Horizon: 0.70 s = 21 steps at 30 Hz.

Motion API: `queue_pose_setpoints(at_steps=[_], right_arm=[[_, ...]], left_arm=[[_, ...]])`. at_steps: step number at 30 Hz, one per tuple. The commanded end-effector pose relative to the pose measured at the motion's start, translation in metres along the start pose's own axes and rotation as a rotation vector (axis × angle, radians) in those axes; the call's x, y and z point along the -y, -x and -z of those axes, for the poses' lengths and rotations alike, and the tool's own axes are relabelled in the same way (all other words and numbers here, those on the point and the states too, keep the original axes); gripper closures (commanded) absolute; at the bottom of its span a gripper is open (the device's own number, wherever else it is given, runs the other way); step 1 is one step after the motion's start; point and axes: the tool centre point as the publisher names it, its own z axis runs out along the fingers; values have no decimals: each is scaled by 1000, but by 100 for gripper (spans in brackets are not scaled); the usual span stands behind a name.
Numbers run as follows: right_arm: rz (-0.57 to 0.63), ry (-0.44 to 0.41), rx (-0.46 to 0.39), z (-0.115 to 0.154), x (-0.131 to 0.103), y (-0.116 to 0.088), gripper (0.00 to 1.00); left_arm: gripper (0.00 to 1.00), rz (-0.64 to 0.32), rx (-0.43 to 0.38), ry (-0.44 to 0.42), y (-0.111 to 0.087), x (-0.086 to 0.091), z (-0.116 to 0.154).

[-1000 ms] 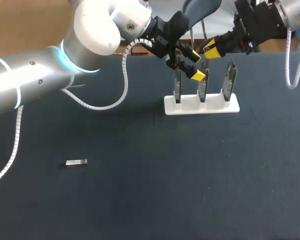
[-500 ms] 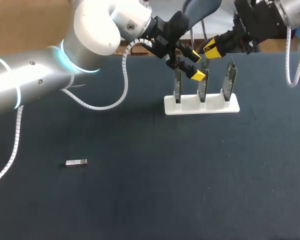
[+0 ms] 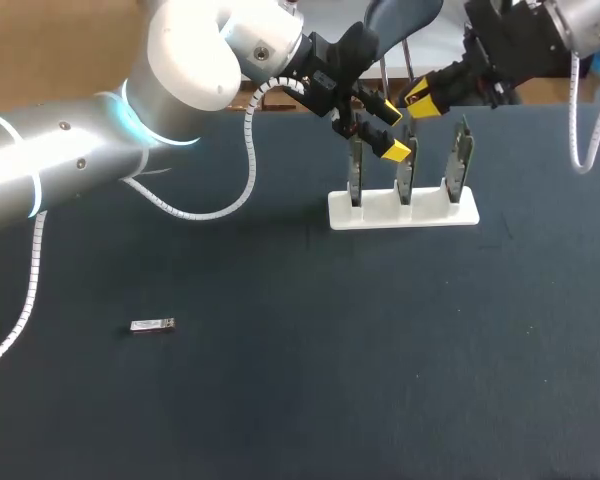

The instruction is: Pick up the optical module with the left hand, and insert it into the network port with the right hand.

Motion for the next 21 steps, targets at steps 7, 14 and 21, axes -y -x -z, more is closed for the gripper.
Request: queue_pose_setpoints(at_steps=[7, 14, 21], right_arm=[[15, 6, 4, 1, 3, 3, 100], [10, 14, -1, 0, 3, 0, 100], [0, 19, -7, -2, 3, -4, 100]], left_arm=[[0, 2, -5, -3, 1, -2, 0], [0, 2, -5, -3, 1, -2, 0], [0, 2, -5, -3, 1, -2, 0]])
